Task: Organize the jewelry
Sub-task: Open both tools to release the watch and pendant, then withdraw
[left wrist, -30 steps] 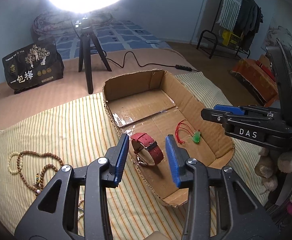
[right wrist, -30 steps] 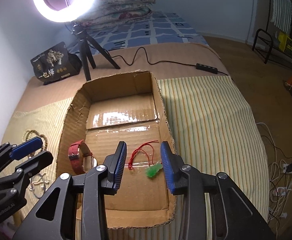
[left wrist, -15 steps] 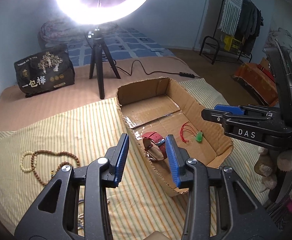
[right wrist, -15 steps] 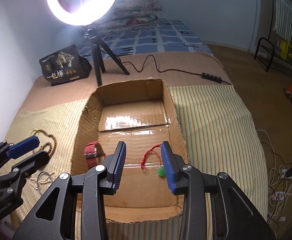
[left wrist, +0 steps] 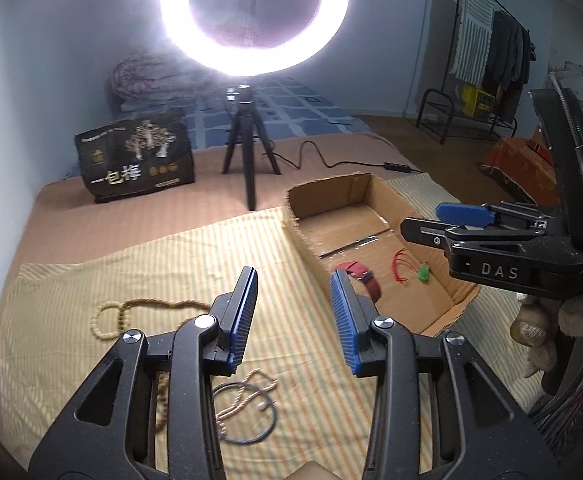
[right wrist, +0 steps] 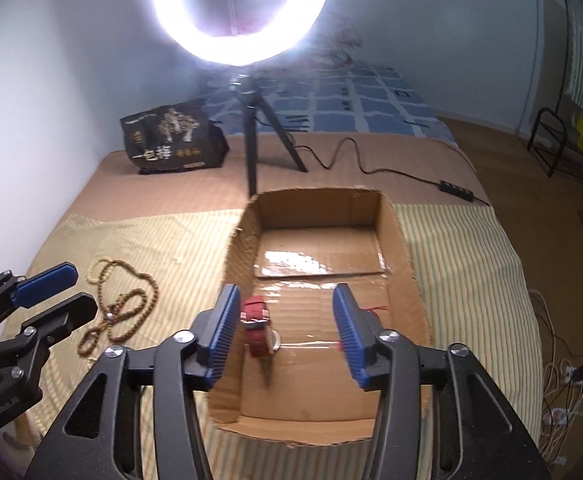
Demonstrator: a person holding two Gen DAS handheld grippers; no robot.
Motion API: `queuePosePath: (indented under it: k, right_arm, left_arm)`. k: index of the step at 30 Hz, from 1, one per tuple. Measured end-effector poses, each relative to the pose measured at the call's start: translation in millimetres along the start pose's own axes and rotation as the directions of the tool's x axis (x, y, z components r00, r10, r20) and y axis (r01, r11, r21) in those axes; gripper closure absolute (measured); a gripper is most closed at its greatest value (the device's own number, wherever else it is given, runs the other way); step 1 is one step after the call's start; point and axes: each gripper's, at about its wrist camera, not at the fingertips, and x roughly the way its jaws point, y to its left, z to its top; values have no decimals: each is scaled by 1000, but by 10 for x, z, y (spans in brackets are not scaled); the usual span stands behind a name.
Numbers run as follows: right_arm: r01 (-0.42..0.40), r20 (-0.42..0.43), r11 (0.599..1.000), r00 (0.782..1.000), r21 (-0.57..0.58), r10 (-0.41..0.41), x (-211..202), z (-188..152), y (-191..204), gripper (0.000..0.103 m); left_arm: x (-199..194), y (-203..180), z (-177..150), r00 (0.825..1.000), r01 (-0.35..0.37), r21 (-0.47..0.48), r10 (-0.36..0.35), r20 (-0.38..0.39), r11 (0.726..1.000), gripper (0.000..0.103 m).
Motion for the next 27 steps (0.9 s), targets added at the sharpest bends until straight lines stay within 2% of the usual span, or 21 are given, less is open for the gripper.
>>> queuePosePath:
  k: [2, 4, 5, 8, 14, 17, 22, 27]
  right_arm:
    - [-4, 16, 1000, 1000, -23, 4, -22, 10, 107, 44]
    - [-8, 25, 999, 1000, -52, 9, -34, 21, 231, 43]
    - [-10, 27, 998, 1000, -61, 11, -39, 25, 275, 41]
    - [-15, 38, 995, 999, -97, 19, -51, 28, 445, 33]
    - [-48, 38, 987, 998, -154, 54, -15, 27, 724, 32]
    - [-79, 30, 984, 996, -158, 85, 37, 28, 814, 32]
    - [-125, 5, 980, 992, -158, 127, 142, 4, 938, 32]
    - [-165, -38, 973, 986, -158, 161, 258, -34, 1037, 32]
  left_arm:
    - [-62, 93, -32, 1000, -11, -10, 11, 1, 1000, 63]
    - [-132, 194, -61, 1000, -22, -20, 23, 9, 1000, 51]
    - [-170, 244, -80, 999, -32, -24, 33, 15, 999, 50]
    - [-259, 403, -124, 998, -56, -29, 57, 21, 998, 50]
    - [-406, 814, -243, 996, -81, -67, 83, 27, 994, 50]
    - [-475, 1089, -313, 995, -96, -116, 100, 27, 989, 50]
    - [-465, 1455, -475, 992, -123, -195, 121, -21, 973, 50]
    - [-317, 1588, -687, 990, -120, -203, 102, -98, 972, 50]
